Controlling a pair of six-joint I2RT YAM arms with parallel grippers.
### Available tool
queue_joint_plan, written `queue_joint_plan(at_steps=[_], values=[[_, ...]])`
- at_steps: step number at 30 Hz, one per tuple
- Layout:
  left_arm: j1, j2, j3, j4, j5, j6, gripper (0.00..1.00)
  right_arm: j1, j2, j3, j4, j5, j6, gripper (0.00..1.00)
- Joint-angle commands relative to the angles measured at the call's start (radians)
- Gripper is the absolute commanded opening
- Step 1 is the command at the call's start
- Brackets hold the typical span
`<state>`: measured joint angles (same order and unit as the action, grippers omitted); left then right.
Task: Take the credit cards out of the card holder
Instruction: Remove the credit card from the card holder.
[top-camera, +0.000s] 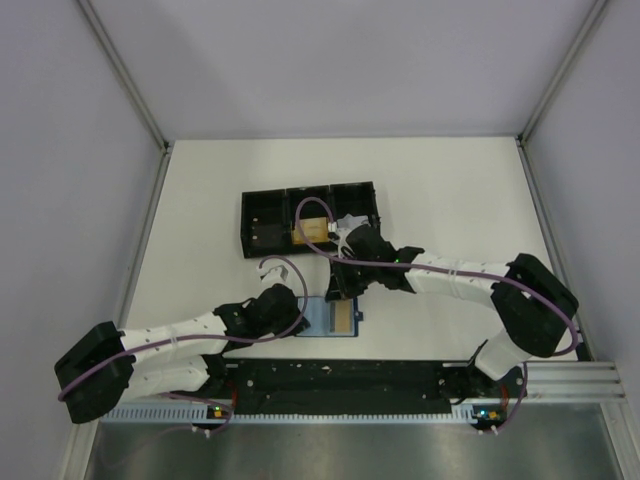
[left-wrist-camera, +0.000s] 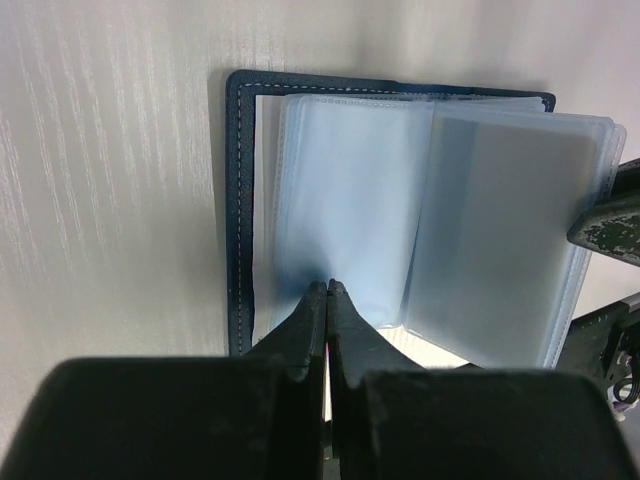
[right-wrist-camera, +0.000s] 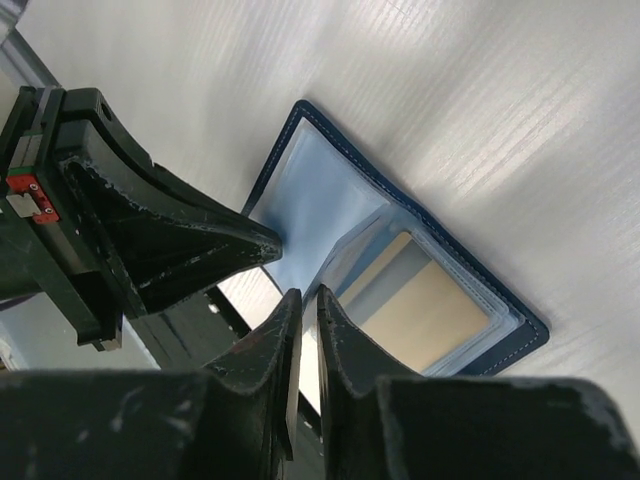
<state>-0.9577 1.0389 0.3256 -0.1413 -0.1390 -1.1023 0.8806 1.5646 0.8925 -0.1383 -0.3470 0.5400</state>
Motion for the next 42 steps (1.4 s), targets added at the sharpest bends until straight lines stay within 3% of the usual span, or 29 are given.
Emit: queue_joint_plan(at_steps=[1,10,18,21,28,42], values=[[-0.003,-0.005,0.007,-0.001,-0.014,-0.01,0.0,-0.003,0.003,-0.012,0.074,-0.021,0.012,0.09],[-0.003,-0.069,-0.003,0.014,-0.01,-0.016,0.01,-0.005,0.032,-0.023,0.172,-0.072,0.06,0.05],[-0.003,-0.152,-0.037,0.045,-0.016,-0.011,0.18,0.012,0.078,0.008,0.209,-0.107,0.083,0.02],[-0.003,-0.131,-0.045,0.037,-0.019,-0.03,0.18,0.018,0.075,0.011,0.209,-0.119,0.086,0.03],[-0.003,-0.028,-0.046,0.025,-0.008,-0.068,0.01,0.018,0.043,-0.012,0.217,-0.138,0.094,0.12],[-0.003,-0.022,-0.051,0.031,-0.016,-0.079,0.0,0.027,0.04,-0.043,0.264,-0.187,0.114,0.14]])
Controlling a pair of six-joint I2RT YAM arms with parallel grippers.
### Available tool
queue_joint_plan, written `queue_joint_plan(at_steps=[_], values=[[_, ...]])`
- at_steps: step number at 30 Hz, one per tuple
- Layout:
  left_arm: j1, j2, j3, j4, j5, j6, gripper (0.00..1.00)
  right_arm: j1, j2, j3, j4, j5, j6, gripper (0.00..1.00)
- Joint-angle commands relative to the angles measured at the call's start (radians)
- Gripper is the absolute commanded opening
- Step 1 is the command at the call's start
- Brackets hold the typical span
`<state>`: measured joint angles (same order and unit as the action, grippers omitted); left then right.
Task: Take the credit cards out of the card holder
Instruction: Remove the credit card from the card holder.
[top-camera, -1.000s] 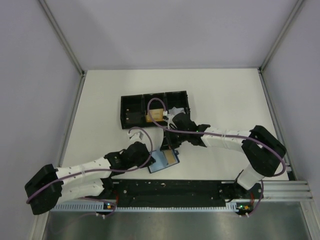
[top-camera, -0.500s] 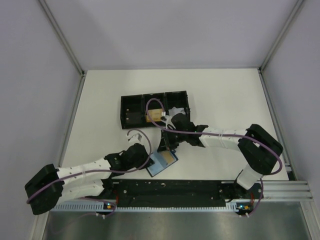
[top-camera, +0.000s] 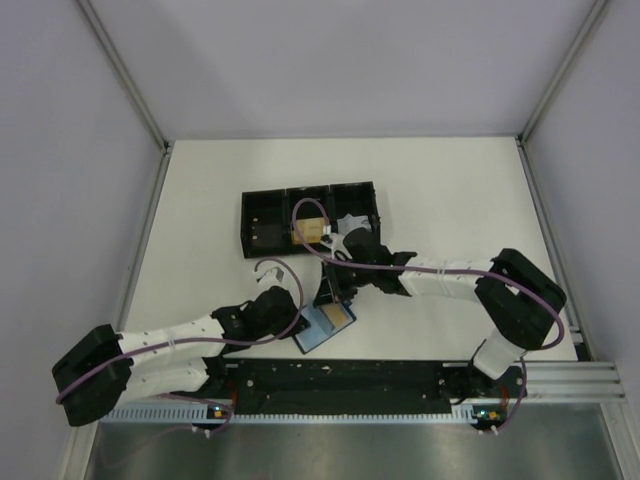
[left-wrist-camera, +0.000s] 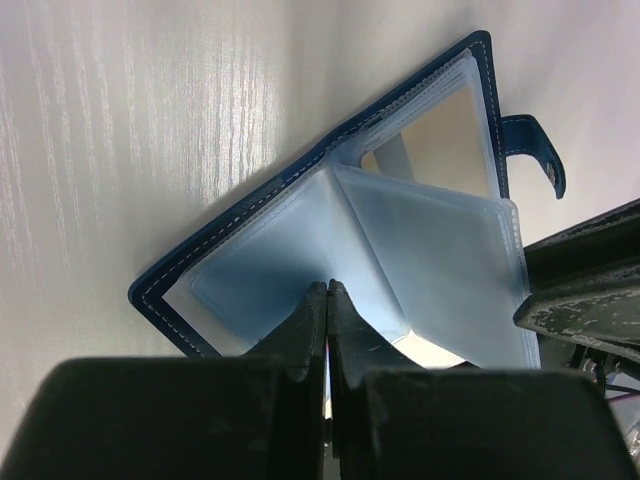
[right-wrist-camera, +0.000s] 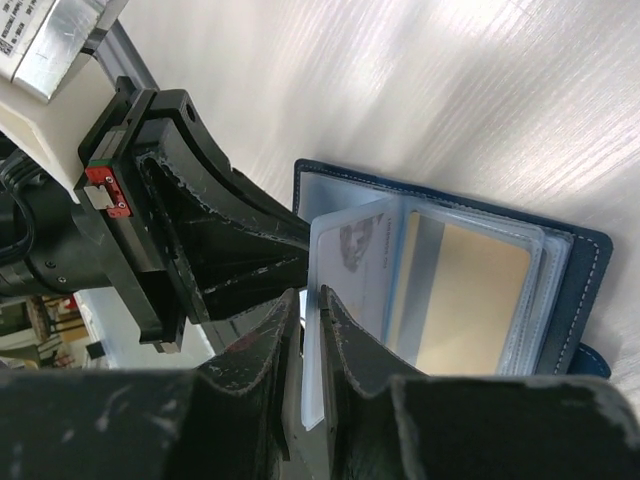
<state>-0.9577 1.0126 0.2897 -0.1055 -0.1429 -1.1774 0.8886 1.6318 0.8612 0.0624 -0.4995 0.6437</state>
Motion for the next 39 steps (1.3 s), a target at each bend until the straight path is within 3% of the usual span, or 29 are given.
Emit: queue_joint_plan(at_steps=[1,10,20,23,31,39], values=[[-0.003,0.004,-0.018,-0.003,-0.014,-0.005,0.0,0.023,-0.026,-0.01,0.065,-0.037,0.011,0.14],[-0.003,-0.104,-0.063,-0.026,-0.056,-0.067,0.02,0.039,-0.012,-0.001,0.04,-0.031,-0.015,0.15],[-0.003,-0.383,-0.159,-0.031,-0.112,-0.123,0.26,0.041,0.016,-0.005,-0.016,0.07,-0.042,0.16],[-0.003,-0.428,-0.172,-0.03,-0.116,-0.119,0.29,0.042,0.025,-0.014,-0.003,0.068,-0.039,0.16],[-0.003,-0.437,-0.167,0.013,-0.087,-0.102,0.32,0.041,0.03,-0.021,0.007,0.07,-0.038,0.16],[-0.003,-0.462,-0.164,0.046,-0.077,-0.093,0.5,0.042,0.017,-0.037,0.069,0.026,-0.019,0.2]])
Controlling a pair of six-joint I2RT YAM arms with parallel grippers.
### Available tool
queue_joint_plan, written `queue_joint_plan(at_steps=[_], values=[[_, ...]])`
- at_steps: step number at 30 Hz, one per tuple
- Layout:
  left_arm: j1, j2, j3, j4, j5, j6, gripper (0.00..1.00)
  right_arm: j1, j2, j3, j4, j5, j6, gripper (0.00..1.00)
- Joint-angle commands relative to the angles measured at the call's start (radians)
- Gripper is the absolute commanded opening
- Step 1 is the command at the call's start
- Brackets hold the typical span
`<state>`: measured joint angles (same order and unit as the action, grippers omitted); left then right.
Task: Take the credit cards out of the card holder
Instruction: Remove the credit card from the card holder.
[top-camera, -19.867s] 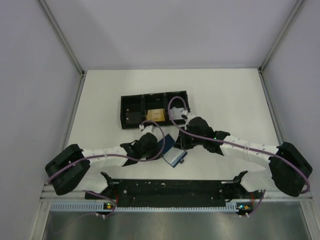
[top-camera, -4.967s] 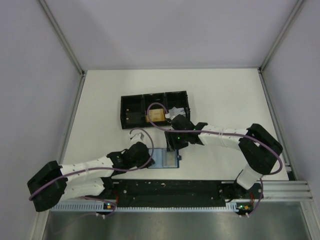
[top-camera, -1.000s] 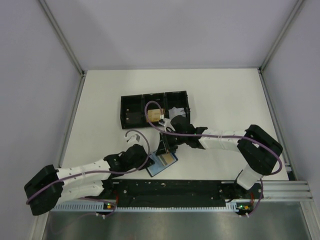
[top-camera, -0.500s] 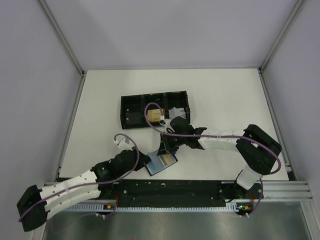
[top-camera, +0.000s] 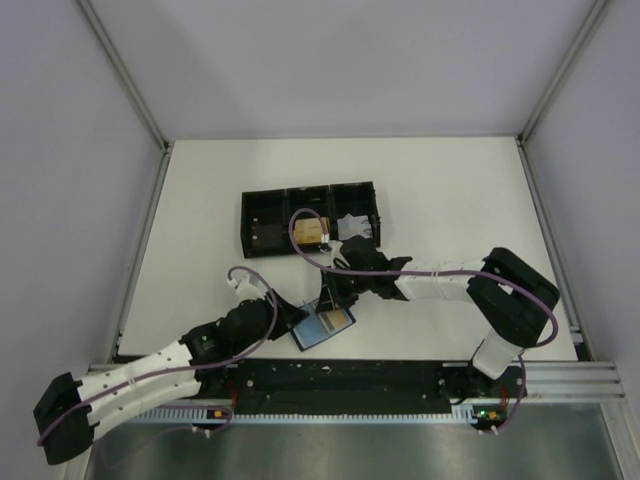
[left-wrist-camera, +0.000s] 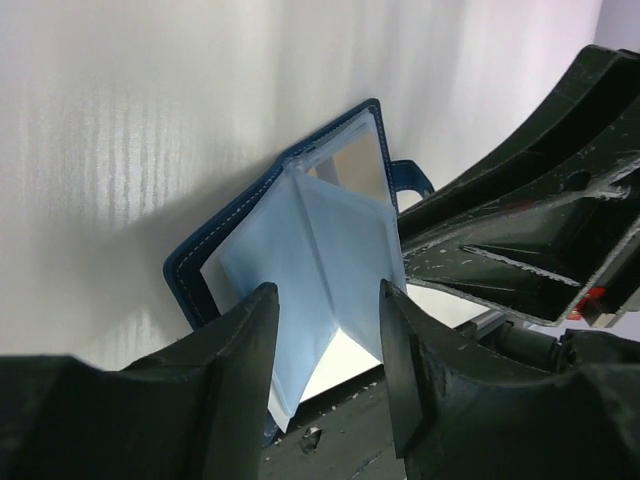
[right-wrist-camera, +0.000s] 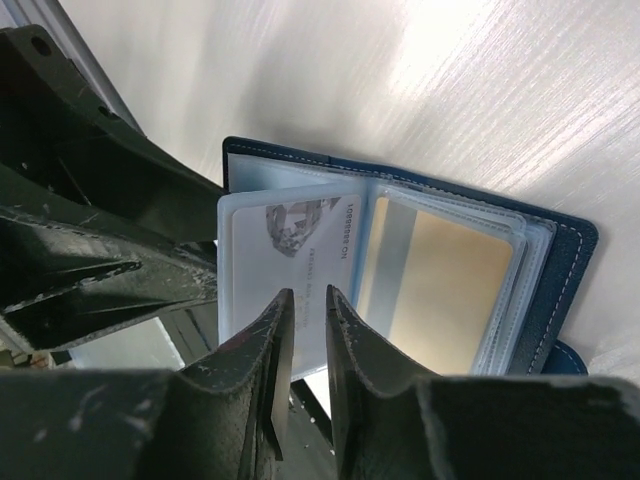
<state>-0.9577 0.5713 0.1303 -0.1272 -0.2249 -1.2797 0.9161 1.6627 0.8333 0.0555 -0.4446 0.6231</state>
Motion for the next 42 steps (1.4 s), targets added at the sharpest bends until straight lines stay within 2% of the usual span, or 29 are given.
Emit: queue_joint_plan(at_steps=[1,4,12,18,21,30,42], values=[[-0.003,-0.027,-0.004,0.075,0.009,0.01,0.52,0.013,-0.017,-0.013,0.082,-0.031,0.003,0.2],[-0.003,-0.025,-0.004,0.093,0.009,0.016,0.59,0.015,-0.012,-0.013,0.086,-0.031,0.001,0.21],[-0.003,0.044,0.002,0.173,0.035,0.023,0.59,0.015,-0.011,-0.014,0.09,-0.037,0.004,0.21],[-0.003,0.075,0.012,0.199,0.045,0.034,0.47,0.015,-0.012,-0.016,0.084,-0.04,0.001,0.21],[-0.004,0.058,0.012,0.212,0.042,0.036,0.45,0.013,-0.02,-0.02,0.089,-0.049,0.001,0.21],[-0.003,0.056,0.014,0.219,0.039,0.045,0.46,0.013,-0.081,-0.045,0.09,-0.049,-0.016,0.52],[-0.003,0.068,0.015,0.224,0.042,0.045,0.47,0.021,-0.116,-0.059,0.122,-0.082,-0.01,0.67]])
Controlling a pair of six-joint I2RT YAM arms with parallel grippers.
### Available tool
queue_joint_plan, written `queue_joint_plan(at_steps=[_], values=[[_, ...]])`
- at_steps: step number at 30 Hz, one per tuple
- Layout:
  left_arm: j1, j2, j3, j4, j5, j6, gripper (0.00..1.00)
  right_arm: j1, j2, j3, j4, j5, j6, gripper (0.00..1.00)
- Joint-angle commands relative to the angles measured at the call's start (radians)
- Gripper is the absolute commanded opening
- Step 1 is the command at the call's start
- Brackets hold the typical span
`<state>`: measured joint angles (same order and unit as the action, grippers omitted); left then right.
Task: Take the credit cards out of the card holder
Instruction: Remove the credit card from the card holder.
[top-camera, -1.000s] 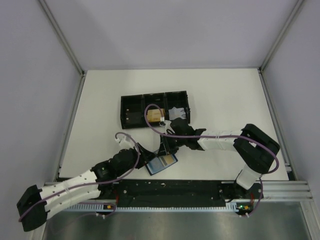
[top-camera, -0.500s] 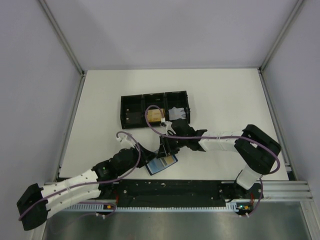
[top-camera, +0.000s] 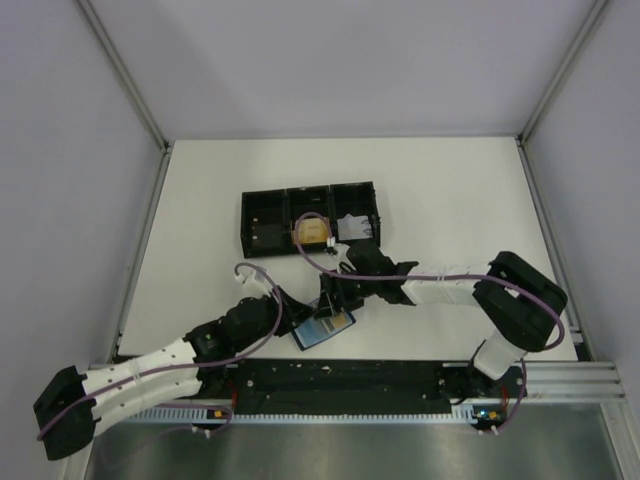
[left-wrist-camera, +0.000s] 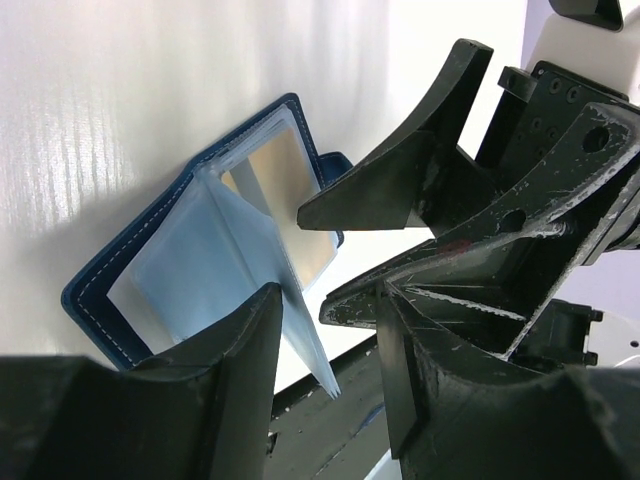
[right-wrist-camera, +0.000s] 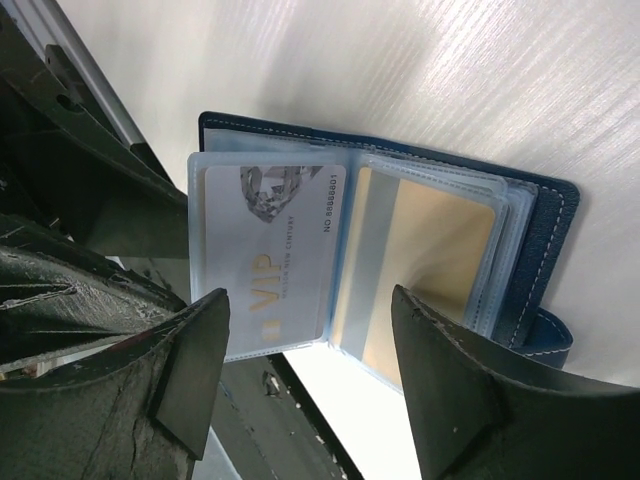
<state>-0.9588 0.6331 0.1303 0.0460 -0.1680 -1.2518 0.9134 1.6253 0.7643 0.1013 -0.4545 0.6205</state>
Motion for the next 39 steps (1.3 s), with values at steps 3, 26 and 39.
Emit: queue_joint_plan(at_steps=[3,26,39], values=[[-0.001,0.005,0.014,0.049,-0.016,0.014,0.47,0.024,-0.097,0.007,0.077,-0.078,-0.008,0.7],[-0.001,-0.026,-0.011,0.015,-0.073,-0.052,0.4,0.036,-0.13,0.006,0.098,-0.118,-0.005,0.73],[-0.001,-0.076,-0.049,-0.014,-0.182,-0.129,0.42,0.038,-0.124,-0.028,0.077,-0.053,0.002,0.73]])
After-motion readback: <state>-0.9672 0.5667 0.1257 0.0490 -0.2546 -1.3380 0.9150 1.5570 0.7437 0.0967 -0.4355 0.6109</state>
